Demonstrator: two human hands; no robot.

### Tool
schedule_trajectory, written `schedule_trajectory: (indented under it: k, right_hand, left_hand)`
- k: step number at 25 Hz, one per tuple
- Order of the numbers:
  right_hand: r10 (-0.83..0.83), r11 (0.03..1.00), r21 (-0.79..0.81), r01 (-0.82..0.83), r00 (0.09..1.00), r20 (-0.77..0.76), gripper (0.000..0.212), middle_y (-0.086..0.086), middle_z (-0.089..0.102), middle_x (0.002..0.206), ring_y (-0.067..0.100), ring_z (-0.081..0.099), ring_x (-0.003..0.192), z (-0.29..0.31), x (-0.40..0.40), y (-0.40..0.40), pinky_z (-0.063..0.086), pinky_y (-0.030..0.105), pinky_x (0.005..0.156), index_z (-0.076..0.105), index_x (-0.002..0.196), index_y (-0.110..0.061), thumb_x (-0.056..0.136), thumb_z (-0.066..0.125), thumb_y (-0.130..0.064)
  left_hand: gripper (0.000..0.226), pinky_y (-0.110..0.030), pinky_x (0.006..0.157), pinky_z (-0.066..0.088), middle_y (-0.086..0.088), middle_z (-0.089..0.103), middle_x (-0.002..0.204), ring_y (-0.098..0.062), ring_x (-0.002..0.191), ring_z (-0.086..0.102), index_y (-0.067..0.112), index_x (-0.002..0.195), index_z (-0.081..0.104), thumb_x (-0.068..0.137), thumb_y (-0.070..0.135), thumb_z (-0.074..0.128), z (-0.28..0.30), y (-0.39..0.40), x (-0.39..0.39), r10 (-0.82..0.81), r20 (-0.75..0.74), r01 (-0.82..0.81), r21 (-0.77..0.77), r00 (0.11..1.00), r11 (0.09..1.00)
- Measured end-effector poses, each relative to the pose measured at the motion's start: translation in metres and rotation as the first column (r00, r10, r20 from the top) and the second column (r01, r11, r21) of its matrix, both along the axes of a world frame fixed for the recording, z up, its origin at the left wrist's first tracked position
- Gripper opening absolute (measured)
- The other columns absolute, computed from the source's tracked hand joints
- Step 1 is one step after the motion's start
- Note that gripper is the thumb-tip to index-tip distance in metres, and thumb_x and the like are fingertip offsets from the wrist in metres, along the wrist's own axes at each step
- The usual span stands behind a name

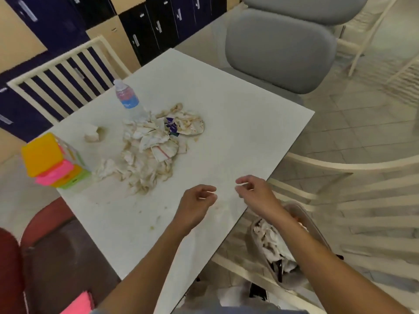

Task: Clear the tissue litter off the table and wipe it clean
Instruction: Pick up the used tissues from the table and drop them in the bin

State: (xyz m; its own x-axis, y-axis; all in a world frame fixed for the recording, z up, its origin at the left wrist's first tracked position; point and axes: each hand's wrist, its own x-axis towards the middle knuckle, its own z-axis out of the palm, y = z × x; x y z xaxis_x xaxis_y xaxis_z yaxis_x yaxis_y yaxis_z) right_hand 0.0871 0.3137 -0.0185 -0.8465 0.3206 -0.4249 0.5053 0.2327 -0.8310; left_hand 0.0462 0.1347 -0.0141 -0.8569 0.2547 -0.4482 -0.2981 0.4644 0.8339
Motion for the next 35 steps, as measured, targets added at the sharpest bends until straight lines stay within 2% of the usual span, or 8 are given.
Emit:
schedule_trajectory:
  k: [13, 17, 20, 23, 27, 31, 33, 35]
  right_hand:
    - [0.590, 0.749, 0.309, -0.585, 0.802, 0.090, 0.058, 0.002, 0.052, 0.122, 0.021, 0.054, 0.106, -0.048, -0.128, -0.209, 0.046, 0.033, 0.089, 0.035, 0.142, -0.030, 0.090, 0.060, -0.035]
    - [0.515, 0.742, 0.465, -0.483, 0.855, 0.064, 0.009, 0.004, 0.057, 0.090, 0.022, 0.058, 0.082, -0.055, -0.132, -0.219, 0.044, 0.031, 0.067, 0.057, 0.095, -0.012, 0.092, 0.051, -0.018]
    - [0.341, 0.861, 0.405, -0.306, 0.940, -0.014, 0.023, 0.000, 0.051, 0.069, 0.016, 0.050, 0.066, -0.046, -0.129, -0.212, 0.036, 0.027, 0.059, 0.050, 0.067, -0.012, 0.089, 0.058, -0.016]
    - [0.153, 0.959, 0.254, -0.125, 0.984, -0.095, 0.022, 0.008, 0.054, 0.066, 0.016, 0.049, 0.057, -0.018, -0.126, -0.209, 0.037, 0.023, 0.056, 0.055, 0.068, -0.007, 0.083, 0.064, -0.021]
    - [0.327, 0.945, -0.001, -0.328, 0.942, -0.079, 0.014, 0.002, 0.066, 0.069, 0.013, 0.061, 0.063, 0.019, -0.129, -0.231, 0.049, 0.027, 0.060, 0.061, 0.072, -0.016, 0.083, 0.066, -0.023]
    - [0.503, 0.837, -0.197, -0.510, 0.860, -0.087, 0.003, 0.002, 0.069, 0.082, 0.013, 0.060, 0.072, 0.018, -0.135, -0.242, 0.050, 0.030, 0.069, 0.069, 0.086, -0.020, 0.084, 0.067, -0.018]
    - [0.430, 0.879, -0.204, -0.431, 0.901, -0.056, 0.021, 0.004, 0.068, 0.094, 0.011, 0.060, 0.077, 0.005, -0.140, -0.237, 0.050, 0.029, 0.071, 0.070, 0.097, -0.021, 0.081, 0.066, -0.010]
    - [0.389, 0.920, 0.044, -0.390, 0.921, 0.027, 0.040, 0.003, 0.058, 0.114, 0.013, 0.060, 0.089, -0.015, -0.146, -0.230, 0.050, 0.030, 0.079, 0.061, 0.119, -0.025, 0.082, 0.066, -0.012]
  left_hand:
    - [0.015, -0.018, 0.062, 0.047, -0.003, 0.067, 0.086, -0.012, 0.071, 0.061, 0.017, 0.094, 0.070, 0.088, 0.006, 0.062, -0.005, -0.189, -0.062, 0.311, 0.092, -0.311, -0.016, 0.946, 0.950]
    - [0.015, -0.019, 0.062, 0.046, -0.003, 0.067, 0.086, -0.011, 0.070, 0.060, 0.018, 0.092, 0.070, 0.088, 0.006, 0.061, -0.009, -0.212, -0.078, 0.314, 0.112, -0.316, 0.001, 0.943, 0.949]
    - [0.014, -0.022, 0.064, 0.047, -0.003, 0.066, 0.086, -0.011, 0.070, 0.060, 0.019, 0.093, 0.069, 0.088, 0.009, 0.063, -0.012, -0.217, -0.084, 0.312, 0.134, -0.320, 0.039, 0.941, 0.947]
    - [0.013, -0.024, 0.069, 0.052, -0.003, 0.068, 0.091, -0.012, 0.074, 0.064, 0.023, 0.100, 0.070, 0.089, 0.017, 0.066, -0.010, -0.214, -0.088, 0.310, 0.126, -0.325, 0.119, 0.942, 0.938]
    - [0.030, -0.029, 0.084, 0.056, 0.000, 0.071, 0.108, -0.014, 0.096, 0.070, 0.030, 0.122, 0.063, 0.092, 0.024, 0.063, -0.007, -0.212, -0.092, 0.232, 0.174, -0.282, 0.364, 0.957, 0.888]
    - [0.015, -0.022, 0.077, 0.055, -0.003, 0.076, 0.093, -0.017, 0.089, 0.070, 0.013, 0.102, 0.073, 0.093, 0.015, 0.061, -0.006, -0.226, -0.094, 0.258, 0.147, -0.295, 0.368, 0.955, 0.882]
    - [0.011, -0.019, 0.066, 0.053, -0.001, 0.074, 0.076, -0.016, 0.071, 0.065, 0.013, 0.089, 0.074, 0.091, 0.009, 0.064, -0.008, -0.236, -0.094, 0.362, 0.145, -0.389, 0.313, 0.921, 0.866]
    - [0.009, -0.019, 0.060, 0.051, -0.001, 0.070, 0.070, -0.015, 0.064, 0.060, 0.012, 0.089, 0.073, 0.089, 0.007, 0.065, -0.009, -0.244, -0.094, 0.408, 0.169, -0.442, 0.311, 0.897, 0.842]
